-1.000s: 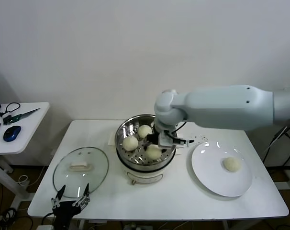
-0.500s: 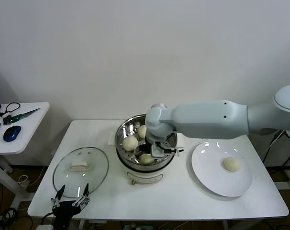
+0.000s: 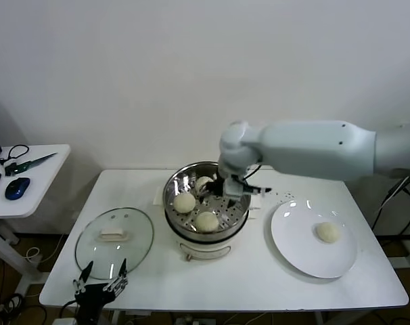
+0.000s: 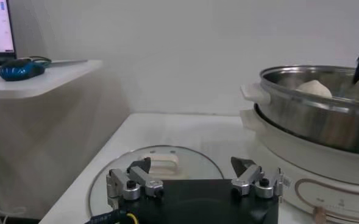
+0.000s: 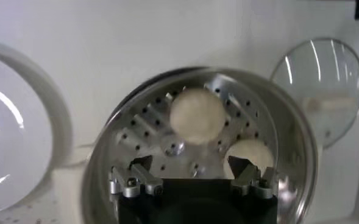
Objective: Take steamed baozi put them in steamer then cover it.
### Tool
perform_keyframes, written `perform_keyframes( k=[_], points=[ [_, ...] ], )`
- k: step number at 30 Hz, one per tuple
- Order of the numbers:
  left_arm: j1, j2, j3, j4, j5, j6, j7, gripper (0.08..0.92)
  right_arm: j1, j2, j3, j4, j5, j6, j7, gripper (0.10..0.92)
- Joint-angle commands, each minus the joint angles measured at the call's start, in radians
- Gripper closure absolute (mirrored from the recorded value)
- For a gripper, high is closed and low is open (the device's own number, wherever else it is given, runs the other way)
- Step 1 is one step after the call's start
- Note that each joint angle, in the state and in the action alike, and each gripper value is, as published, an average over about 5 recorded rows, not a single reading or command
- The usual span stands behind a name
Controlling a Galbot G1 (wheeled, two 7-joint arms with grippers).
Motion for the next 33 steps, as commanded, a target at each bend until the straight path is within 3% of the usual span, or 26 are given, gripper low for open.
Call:
perform_keyframes(
  k=[1,5,9,17,23,33],
  points=[
    [0.0,0.0,0.002,0.0,0.002,0.0,0.001,0.177,0.271,-0.195,-0.196,-0.083,0.383,-0.066,-0.131,0.203],
    [0.001,0.005,-0.002,0.0,-0.004,-0.002,0.0,0.177,0.337,-0.341,-0.351,-0.077,0.47,-0.267,-0.165,0.203],
    [-0.004,0.007,-0.004,0.0,-0.012,0.0,0.001,0.177,0.278,-0.504,-0.398,-0.08,0.403,-0.393,-0.139,0.203],
    [-0.015,0.002,0.001,0.0,-0.02,0.006,-0.001,0.177,-0.221,-0.736,-0.034,-0.12,0.186,-0.522,-0.086,0.203],
    [-0.018,0.0,0.001,0.0,-0.02,0.011,-0.002,0.177,-0.555,-0.746,0.27,-0.196,0.09,-0.53,-0.066,0.203],
    [-0.006,0.0,0.001,0.001,-0.02,0.01,-0.003,0.177,-0.573,-0.599,0.319,-0.339,0.095,-0.517,-0.04,0.203]
  ],
)
